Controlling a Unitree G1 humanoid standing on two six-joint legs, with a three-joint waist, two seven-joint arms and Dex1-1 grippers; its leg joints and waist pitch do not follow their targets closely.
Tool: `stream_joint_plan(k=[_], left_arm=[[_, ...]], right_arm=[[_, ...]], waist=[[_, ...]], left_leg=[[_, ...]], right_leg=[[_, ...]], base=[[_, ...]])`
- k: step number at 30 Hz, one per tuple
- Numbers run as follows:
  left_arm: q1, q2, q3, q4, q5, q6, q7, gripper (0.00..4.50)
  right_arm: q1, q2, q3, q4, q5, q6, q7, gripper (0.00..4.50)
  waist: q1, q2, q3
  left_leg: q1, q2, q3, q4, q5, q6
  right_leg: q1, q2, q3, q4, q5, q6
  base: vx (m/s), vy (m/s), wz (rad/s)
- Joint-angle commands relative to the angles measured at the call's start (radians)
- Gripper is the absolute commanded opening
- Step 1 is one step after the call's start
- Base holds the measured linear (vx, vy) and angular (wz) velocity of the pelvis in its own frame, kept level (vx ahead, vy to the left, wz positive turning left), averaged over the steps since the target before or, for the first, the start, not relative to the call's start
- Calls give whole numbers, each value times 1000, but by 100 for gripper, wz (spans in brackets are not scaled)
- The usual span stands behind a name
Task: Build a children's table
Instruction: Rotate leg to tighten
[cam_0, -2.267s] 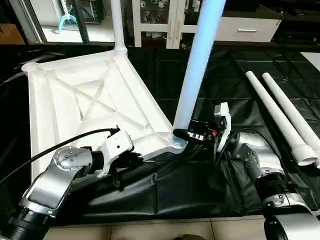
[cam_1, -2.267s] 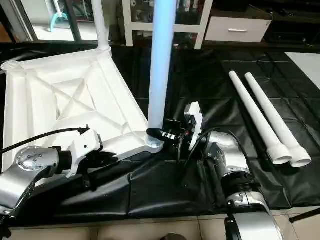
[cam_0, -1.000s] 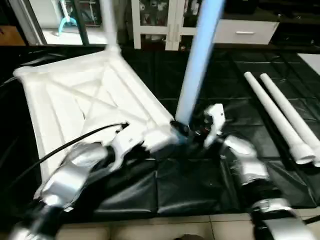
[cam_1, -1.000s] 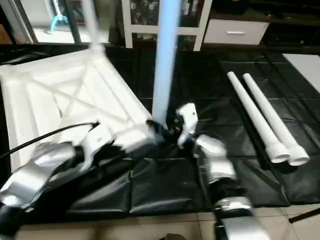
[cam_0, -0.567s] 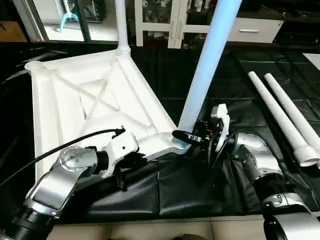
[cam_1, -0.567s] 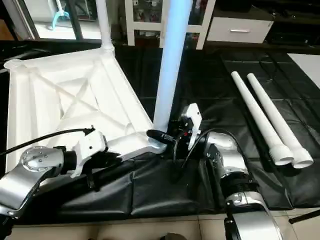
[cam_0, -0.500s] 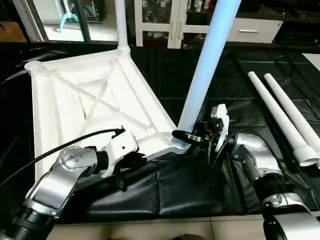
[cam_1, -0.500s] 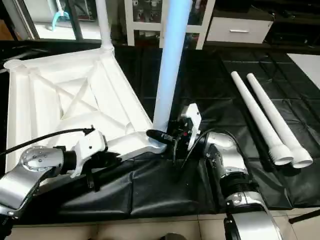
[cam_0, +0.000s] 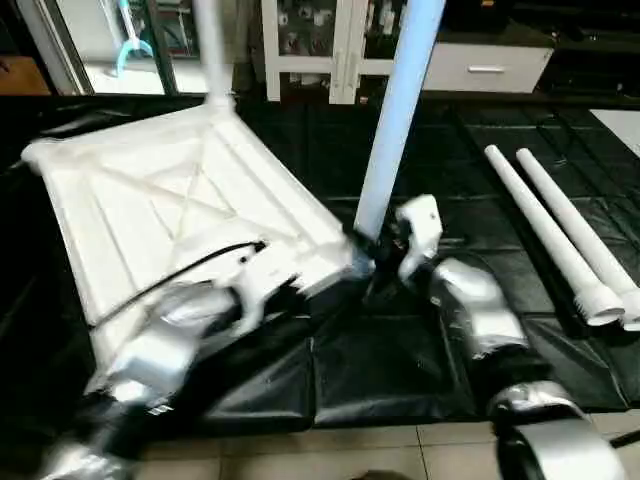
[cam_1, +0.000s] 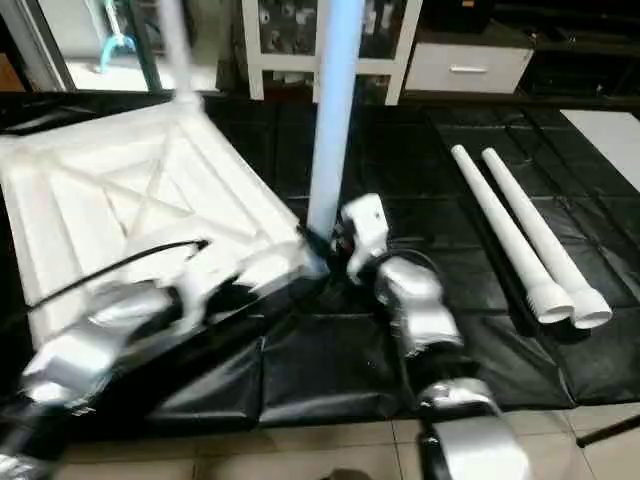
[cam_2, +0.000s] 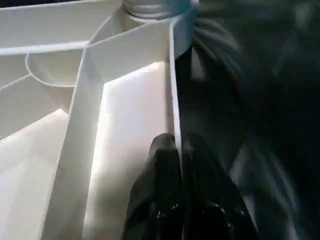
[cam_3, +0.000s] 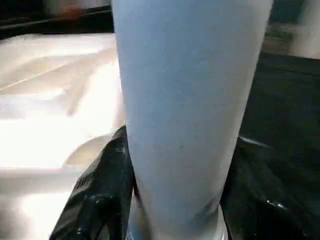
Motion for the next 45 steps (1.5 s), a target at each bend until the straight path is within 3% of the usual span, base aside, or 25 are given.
stream_joint_plan(k=[1,2,5,6,7,9,11,12,15,16,17,19,21,24,27,31,33,38,42,43,45], left_arm=[[12,-39,-31,77,5,48,65,0],[3,-55,-32,86,5,56,75,0],[-42,-120,-37,122,4,66,101,0],[-42,-113,-40,122,8,44,89,0],[-41,-106,-42,121,11,28,81,0],[-36,-98,-45,116,14,11,70,0],[22,-5,-55,45,-7,-27,-38,0],[31,12,-58,34,-10,-30,-53,0],[105,131,-47,-37,-39,-91,-168,0],[128,165,-37,-58,-50,-103,-202,0],[135,176,-34,-65,-54,-106,-212,0],[171,231,-13,-91,-76,-133,-267,0],[193,265,3,-104,-89,-152,-298,0],[221,329,32,-101,-108,-171,-337,0],[222,340,35,-96,-110,-182,-336,0],[211,326,36,-112,-121,-167,-335,0],[208,324,33,-114,-124,-168,-334,0],[206,327,30,-107,-130,-178,-338,0],[202,324,25,-103,-126,-177,-338,0],[197,320,22,-101,-124,-173,-334,0],[190,313,19,-100,-120,-167,-326,0]], right_arm=[[47,20,-19,105,-27,87,-128,194],[46,36,-21,110,-23,89,-143,194],[28,117,1,125,-15,76,-137,193],[26,126,8,114,2,59,-65,193],[25,129,12,106,15,47,-17,193],[28,129,17,93,26,33,28,193],[50,65,40,12,58,-7,240,249],[53,52,43,1,58,-8,261,249],[54,-51,33,-42,86,3,416,285],[53,-85,32,-57,100,11,485,293],[53,-95,32,-61,104,14,507,301],[50,-150,31,-88,123,37,609,320],[52,-187,36,-108,135,70,678,337],[58,-243,43,-142,164,117,812,337],[56,-246,43,-139,176,109,831,337],[42,-221,30,-102,177,103,822,312],[41,-216,31,-101,173,107,820,288],[53,-214,45,-112,173,128,828,252],[73,-208,64,-109,153,126,806,221],[76,-202,62,-98,140,124,774,213],[78,-194,58,-83,122,114,725,206]], waist=[[-2,-1,-27],[-2,3,-28],[-4,1,-26],[-3,7,-30],[-6,3,-31],[-7,0,-32],[-5,2,-36],[-7,-3,-33],[-6,-3,-34],[-11,-1,-37],[-9,2,-38],[-8,3,-46],[-6,1,-44],[-3,3,-43],[-5,1,-40],[-6,-5,-38],[-5,-2,-37],[-6,-2,-41],[-6,-3,-41],[-5,3,-40],[-5,1,-40]], left_leg=[[1,-1,9,-62,-247,-1],[1,0,8,-63,-253,-1],[1,-1,5,-68,-295,5],[-1,-1,2,-69,-289,6],[-8,0,1,-71,-275,12],[-10,0,2,-70,-270,22],[-13,4,0,-70,-253,42],[-18,6,3,-71,-235,60],[-20,5,2,-69,-192,79],[-26,5,1,-67,-162,89],[-22,7,2,-65,-150,94],[-25,6,7,-57,-52,127],[-24,6,10,-55,-21,156],[-20,7,10,-53,-14,179],[-16,11,13,-54,-31,171],[-15,9,15,-55,-50,148],[-14,10,14,-56,-65,137],[-14,8,13,-53,-32,142],[-14,8,14,-53,-37,146],[-14,8,13,-52,-33,143],[-13,8,14,-53,-43,135]], right_leg=[[20,-60,49,-116,-298,-157],[20,-60,49,-115,-294,-154],[15,-57,46,-119,-307,-135],[20,-58,45,-116,-280,-139],[25,-58,44,-113,-240,-146],[27,-59,44,-114,-224,-151],[35,-63,43,-111,-186,-164],[36,-63,44,-111,-153,-176],[40,-62,42,-106,-113,-205],[46,-63,43,-100,-79,-216],[44,-62,43,-99,-58,-225],[47,-58,43,-82,99,-262],[45,-56,42,-76,169,-275],[45,-57,40,-74,185,-285],[41,-60,40,-77,137,-292],[43,-61,43,-79,93,-294],[41,-62,43,-81,61,-291],[45,-59,44,-74,126,-293],[45,-60,44,-75,114,-294],[44,-61,44,-74,113,-294],[43,-61,44,-77,100,-293]], base=[[0,0,0],[0,0,0],[0,0,0],[0,0,0],[0,0,0],[0,0,0],[0,0,0],[0,0,0],[0,0,0],[0,0,0],[0,0,0],[0,0,0],[0,0,0],[0,0,0],[0,0,0],[0,0,0],[0,0,0],[0,0,0],[0,0,0],[0,0,0],[0,0,0]])
